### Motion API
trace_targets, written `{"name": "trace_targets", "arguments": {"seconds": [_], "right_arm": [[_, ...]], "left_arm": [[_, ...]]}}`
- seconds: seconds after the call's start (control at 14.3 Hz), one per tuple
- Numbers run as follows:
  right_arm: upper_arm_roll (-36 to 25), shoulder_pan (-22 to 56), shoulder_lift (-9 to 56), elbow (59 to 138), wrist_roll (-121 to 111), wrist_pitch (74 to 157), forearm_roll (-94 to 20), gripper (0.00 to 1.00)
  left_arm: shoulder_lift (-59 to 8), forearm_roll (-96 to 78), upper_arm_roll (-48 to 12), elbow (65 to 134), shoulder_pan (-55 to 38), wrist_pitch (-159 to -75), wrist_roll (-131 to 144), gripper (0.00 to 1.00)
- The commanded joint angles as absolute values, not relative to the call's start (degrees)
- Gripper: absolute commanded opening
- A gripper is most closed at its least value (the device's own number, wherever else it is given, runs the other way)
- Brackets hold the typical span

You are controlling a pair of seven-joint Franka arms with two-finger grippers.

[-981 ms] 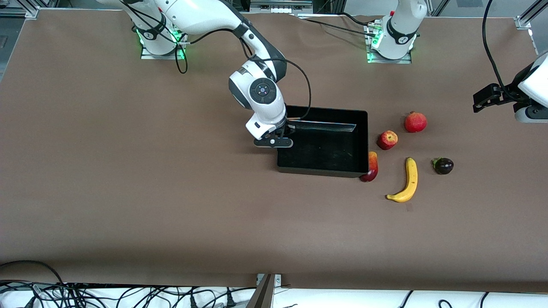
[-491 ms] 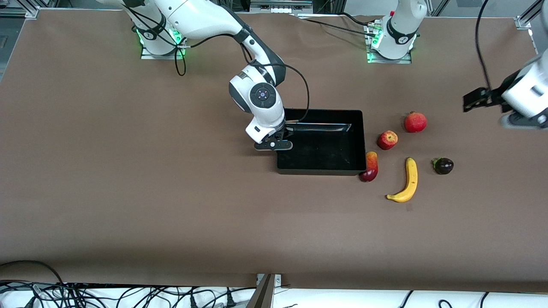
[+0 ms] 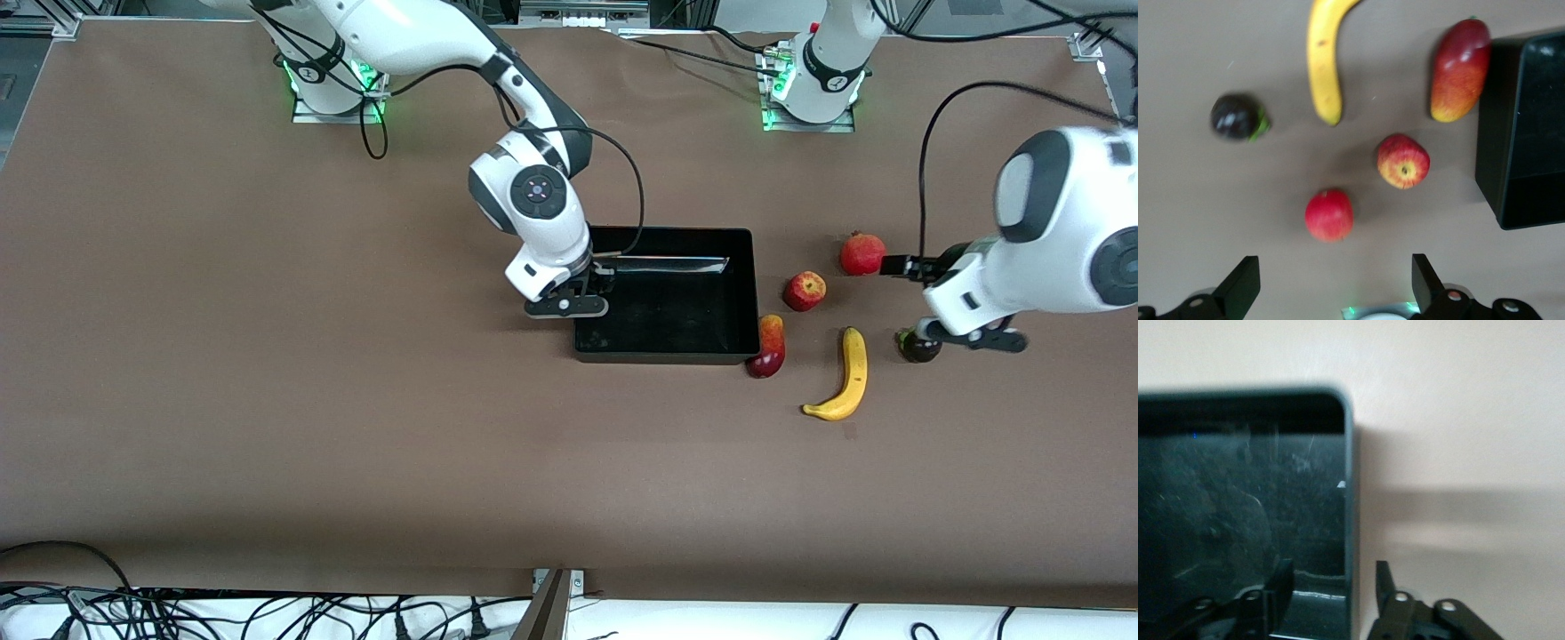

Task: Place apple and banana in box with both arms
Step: 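Release the box and retract the right gripper while the left gripper reaches the apple, then grasp the small red-yellow apple with the left gripper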

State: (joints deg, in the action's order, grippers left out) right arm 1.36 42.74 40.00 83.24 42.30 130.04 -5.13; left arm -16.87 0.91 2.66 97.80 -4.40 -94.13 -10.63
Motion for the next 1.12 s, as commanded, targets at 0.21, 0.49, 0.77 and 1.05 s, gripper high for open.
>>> {"name": "trace_targets", "arguments": {"seconds": [0.21,0.49,0.77,1.05], "right_arm": [[-11.4,39.82,24.19,84.29,28.58,111.57,-7.89,1.0],[-20.81,39.29,13.65,86.74,17.43,100.31,-11.43,1.0],[-26.98,39.2,2.66,94.9,10.73,96.59,-9.85,1.0],[-16.11,24.74,-0.96,96.42,5.99,94.57,-4.14,1.0]], "left_arm": [[-12.32,0.09,-0.08,119.05,-4.4,-116.51,-22.32,1.0],[-12.48,0.0,-3.94,131.56,-4.48,-134.54,-16.99,1.0],[-15.37,0.18,-4.48,131.83,-4.57,-137.62,-14.68,1.0],[-16.61,1.14,-4.57,131.84,-4.66,-138.87,-15.2,0.58]]}}
